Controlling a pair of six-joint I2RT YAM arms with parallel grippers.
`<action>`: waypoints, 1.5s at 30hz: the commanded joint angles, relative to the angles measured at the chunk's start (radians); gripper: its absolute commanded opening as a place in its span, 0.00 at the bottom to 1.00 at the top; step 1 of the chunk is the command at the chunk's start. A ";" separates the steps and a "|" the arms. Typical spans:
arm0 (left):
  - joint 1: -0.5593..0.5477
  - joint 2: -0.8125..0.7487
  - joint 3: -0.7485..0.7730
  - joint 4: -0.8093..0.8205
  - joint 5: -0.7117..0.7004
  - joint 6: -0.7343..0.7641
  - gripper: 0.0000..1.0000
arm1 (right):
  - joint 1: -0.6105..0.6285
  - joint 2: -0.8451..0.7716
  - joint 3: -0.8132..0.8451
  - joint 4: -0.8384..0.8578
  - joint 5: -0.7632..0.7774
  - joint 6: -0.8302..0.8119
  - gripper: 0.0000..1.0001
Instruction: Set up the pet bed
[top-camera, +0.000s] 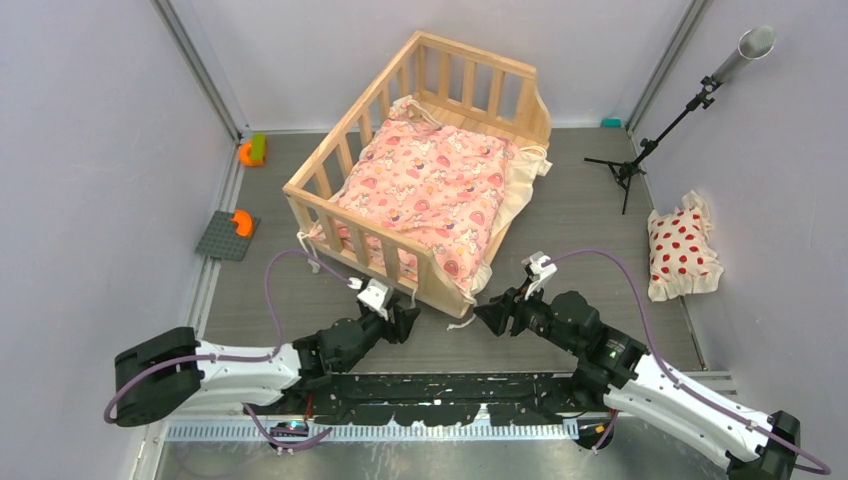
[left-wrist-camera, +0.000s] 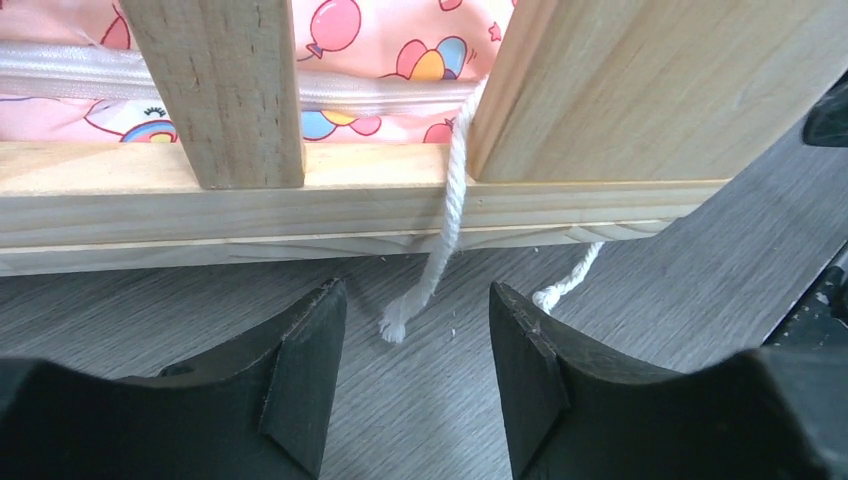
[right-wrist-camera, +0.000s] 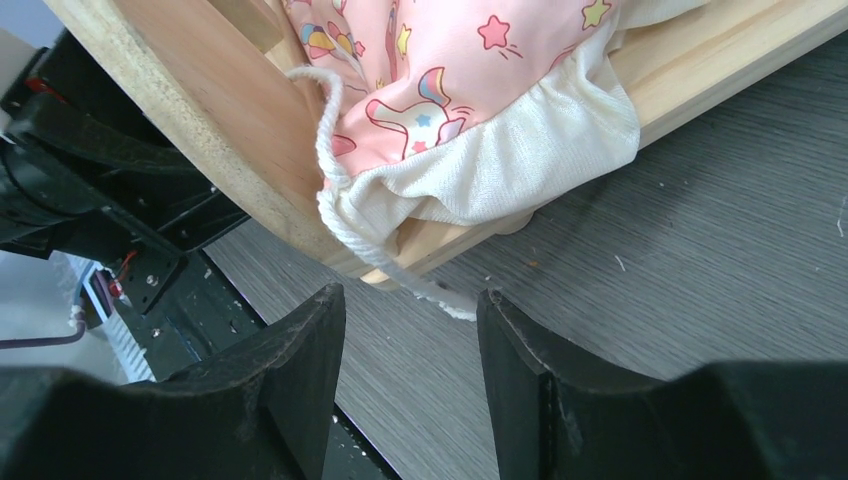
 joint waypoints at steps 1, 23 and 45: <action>-0.003 0.078 0.036 0.178 -0.077 0.024 0.54 | 0.005 -0.034 -0.001 0.016 0.004 0.010 0.56; -0.002 0.288 0.075 0.348 -0.054 0.003 0.00 | 0.007 -0.062 -0.006 -0.084 0.030 0.049 0.54; -0.004 -0.445 0.167 -0.761 0.111 -0.301 0.00 | 0.072 0.213 -0.075 0.352 0.097 -0.115 0.53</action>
